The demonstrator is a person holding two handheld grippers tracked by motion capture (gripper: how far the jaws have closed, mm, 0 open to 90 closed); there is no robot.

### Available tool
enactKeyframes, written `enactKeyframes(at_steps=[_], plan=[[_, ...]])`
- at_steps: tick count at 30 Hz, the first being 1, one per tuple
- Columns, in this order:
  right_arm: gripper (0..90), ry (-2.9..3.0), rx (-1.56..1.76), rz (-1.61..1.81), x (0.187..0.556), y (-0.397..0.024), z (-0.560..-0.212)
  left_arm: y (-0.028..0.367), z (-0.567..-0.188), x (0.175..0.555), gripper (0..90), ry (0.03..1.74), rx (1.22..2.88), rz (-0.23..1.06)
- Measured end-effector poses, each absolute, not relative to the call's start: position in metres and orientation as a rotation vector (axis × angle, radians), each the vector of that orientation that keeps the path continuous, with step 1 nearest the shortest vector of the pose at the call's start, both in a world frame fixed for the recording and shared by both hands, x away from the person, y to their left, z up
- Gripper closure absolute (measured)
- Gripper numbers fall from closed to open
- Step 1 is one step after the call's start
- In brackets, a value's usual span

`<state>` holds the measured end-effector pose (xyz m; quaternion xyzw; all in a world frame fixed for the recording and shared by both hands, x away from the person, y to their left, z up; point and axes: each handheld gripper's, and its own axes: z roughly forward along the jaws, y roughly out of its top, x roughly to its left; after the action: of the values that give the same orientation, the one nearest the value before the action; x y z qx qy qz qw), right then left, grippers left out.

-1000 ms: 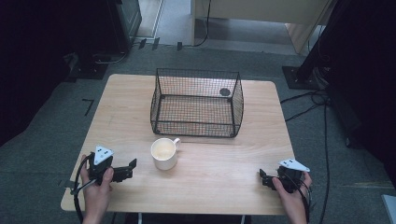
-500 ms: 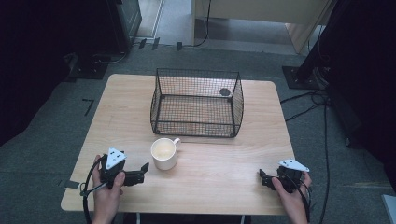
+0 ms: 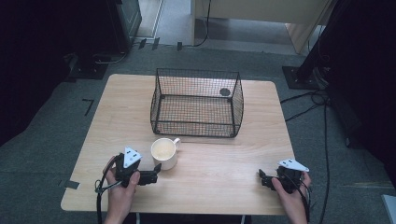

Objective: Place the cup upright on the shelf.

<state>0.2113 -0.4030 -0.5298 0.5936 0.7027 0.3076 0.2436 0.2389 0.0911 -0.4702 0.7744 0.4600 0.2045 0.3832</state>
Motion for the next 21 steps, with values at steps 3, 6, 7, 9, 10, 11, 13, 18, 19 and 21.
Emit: enactKeyframes(at_steps=[3, 6, 7, 9, 10, 11, 13, 18, 19, 21], plan=[[0.6, 1.92, 1.622, 0.84, 0.211, -0.403, -0.53, 0.087, -0.473, 0.242, 0.0, 1.172, 1.992, 0.521], [0.6, 1.92, 1.622, 0.841, 0.211, -0.403, -0.53, 0.085, -0.476, 0.245, 0.0, 1.168, 1.996, 0.51], [0.6, 1.92, 1.622, 0.84, 0.211, -0.403, -0.53, 0.081, -0.478, 0.246, 0.0, 1.163, 2.01, 0.517], [0.6, 1.923, 1.619, 0.843, 0.211, -0.403, -0.53, 0.078, -0.479, 0.247, 0.0, 1.163, 2.01, 0.521], [0.6, 1.925, 1.617, 0.842, 0.211, -0.403, -0.53, 0.077, -0.48, 0.249, 0.0, 1.164, 2.012, 0.511], [0.6, 1.925, 1.617, 0.843, 0.211, -0.403, -0.53, 0.076, -0.481, 0.249, 0.0, 1.164, 2.007, 0.507], [0.6, 1.925, 1.617, 0.843, 0.211, -0.403, -0.53, 0.074, -0.481, 0.251, 0.0, 1.167, 2.005, 0.499], [0.6, 1.925, 1.617, 0.843, 0.211, -0.403, -0.53, 0.065, -0.484, 0.255, 0.0, 1.176, 2.008, 0.498], [0.6, 1.925, 1.617, 0.843, 0.211, -0.403, -0.53, 0.063, -0.486, 0.257, 0.0, 1.179, 2.007, 0.49], [0.6, 1.925, 1.617, 0.843, 0.211, -0.403, -0.53, 0.061, -0.487, 0.26, 0.0, 1.178, 2.003, 0.487]])
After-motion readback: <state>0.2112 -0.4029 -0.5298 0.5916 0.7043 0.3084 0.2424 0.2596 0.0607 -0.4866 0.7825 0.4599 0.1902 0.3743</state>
